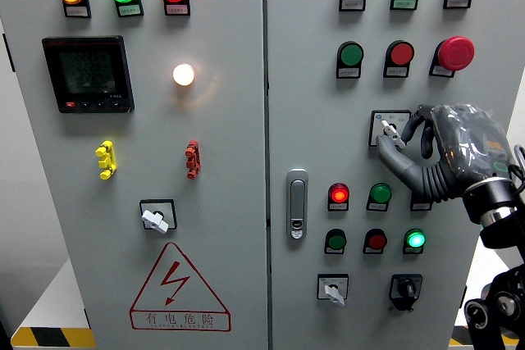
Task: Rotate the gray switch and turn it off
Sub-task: 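Twist the right hand to rotate the white switch handle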
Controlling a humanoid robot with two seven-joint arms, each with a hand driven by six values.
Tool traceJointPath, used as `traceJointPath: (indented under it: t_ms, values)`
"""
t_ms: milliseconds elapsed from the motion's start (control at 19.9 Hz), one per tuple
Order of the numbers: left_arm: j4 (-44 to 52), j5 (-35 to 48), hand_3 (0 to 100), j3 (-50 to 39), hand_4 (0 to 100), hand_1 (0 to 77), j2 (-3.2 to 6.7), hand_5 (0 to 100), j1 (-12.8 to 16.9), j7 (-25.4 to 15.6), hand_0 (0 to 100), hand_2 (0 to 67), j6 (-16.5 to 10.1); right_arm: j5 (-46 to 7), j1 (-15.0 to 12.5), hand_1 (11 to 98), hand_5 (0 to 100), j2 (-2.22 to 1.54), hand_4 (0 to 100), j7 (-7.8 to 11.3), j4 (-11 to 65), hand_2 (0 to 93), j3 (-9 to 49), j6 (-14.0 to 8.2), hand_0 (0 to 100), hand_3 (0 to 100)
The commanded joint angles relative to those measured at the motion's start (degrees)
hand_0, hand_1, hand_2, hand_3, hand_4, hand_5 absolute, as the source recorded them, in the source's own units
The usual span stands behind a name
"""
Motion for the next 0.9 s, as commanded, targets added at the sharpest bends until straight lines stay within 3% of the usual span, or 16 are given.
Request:
traceJointPath:
  t_ms: [0,352,553,854]
  values:
    - [0.00,-0.03,19,0.02,8,0.0,0.00,11,0.00,0.00,89,13.4,0.00,0.00,0.36,30.1,100,0.09,100,0.02,-0.22,64.9,-0.04,0.00,36,93]
    - [0.00,0.06,19,0.02,8,0.0,0.00,11,0.00,0.00,89,13.4,0.00,0.09,0.54,32.8,100,0.09,100,-0.41,-0.31,64.9,-0.39,0.00,34,93]
    - [0.00,0.06,19,0.02,8,0.0,0.00,11,0.00,0.00,89,13.4,0.00,0.09,0.62,33.0,100,0.09,100,-0.77,-0.31,65.3,-0.48,0.00,49,94]
    - [0.00,-0.03,19,0.02,8,0.0,0.00,11,0.00,0.00,89,13.4,0.00,0.09,0.71,33.5,100,0.00,100,-0.94,-0.31,66.0,-0.57,0.00,56,94]
